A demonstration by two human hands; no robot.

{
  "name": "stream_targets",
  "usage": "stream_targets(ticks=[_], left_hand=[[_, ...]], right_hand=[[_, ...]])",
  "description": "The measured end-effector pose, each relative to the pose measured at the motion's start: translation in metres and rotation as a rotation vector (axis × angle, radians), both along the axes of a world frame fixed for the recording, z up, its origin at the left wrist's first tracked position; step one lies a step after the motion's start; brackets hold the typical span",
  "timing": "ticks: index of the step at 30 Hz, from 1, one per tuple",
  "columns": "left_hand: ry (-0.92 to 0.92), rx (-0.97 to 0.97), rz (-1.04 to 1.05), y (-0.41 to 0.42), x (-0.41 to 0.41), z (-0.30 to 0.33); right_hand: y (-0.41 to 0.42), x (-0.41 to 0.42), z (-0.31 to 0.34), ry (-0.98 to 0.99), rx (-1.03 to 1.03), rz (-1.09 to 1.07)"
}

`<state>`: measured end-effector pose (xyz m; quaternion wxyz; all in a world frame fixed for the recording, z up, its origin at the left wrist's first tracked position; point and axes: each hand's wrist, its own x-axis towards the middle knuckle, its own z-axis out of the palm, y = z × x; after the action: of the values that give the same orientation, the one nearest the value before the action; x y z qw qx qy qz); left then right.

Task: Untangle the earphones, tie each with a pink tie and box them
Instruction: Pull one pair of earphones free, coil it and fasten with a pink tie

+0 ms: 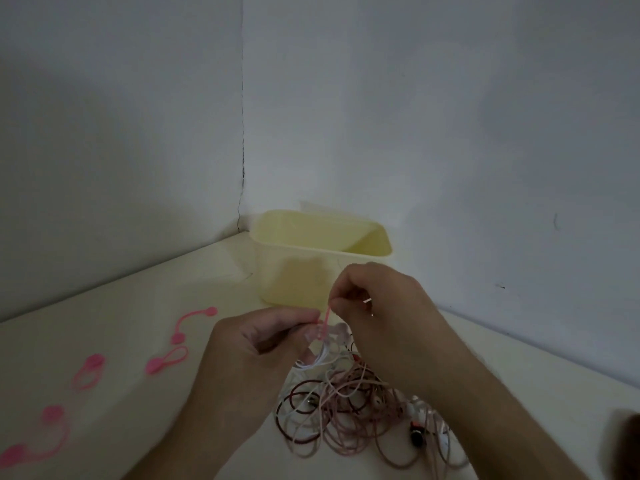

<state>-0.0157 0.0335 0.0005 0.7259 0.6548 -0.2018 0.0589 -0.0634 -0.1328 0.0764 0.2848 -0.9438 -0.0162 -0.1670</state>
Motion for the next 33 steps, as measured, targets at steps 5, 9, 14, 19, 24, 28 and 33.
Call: stream_targets(ticks=[5,9,14,19,24,28,33], left_hand=[[0.006,-0.033,-0.031,0.000,0.001,0.002],[0.033,-0.052,-0.019,0.000,0.003,0.000],[0.040,-0.008,-0.082,-0.002,-0.003,0.001],[0.035,0.037,-0.072,-0.002,-0.003,-0.001],[0.023,0.048,-0.067,-0.003,-0.003,-0.003],[0.018,-0.010,-0.071,-0.005,-0.002,-0.003],[-0.063,-0.017,-0.098,-0.001,-0.001,0.000]], right_hand=[[0.000,0.002,-0.008,0.001,0.100,0.045],[0.002,0.003,-0.011,0.013,0.189,0.051],[0.008,0.003,-0.013,0.055,0.237,0.031],[0.004,0.003,-0.010,0.093,0.118,0.030],[0.006,0.002,-0.009,0.096,0.027,-0.026],[0.010,0.001,-0.009,0.098,-0.056,-0.050],[0.006,0.005,-0.015,0.051,0.012,-0.067]])
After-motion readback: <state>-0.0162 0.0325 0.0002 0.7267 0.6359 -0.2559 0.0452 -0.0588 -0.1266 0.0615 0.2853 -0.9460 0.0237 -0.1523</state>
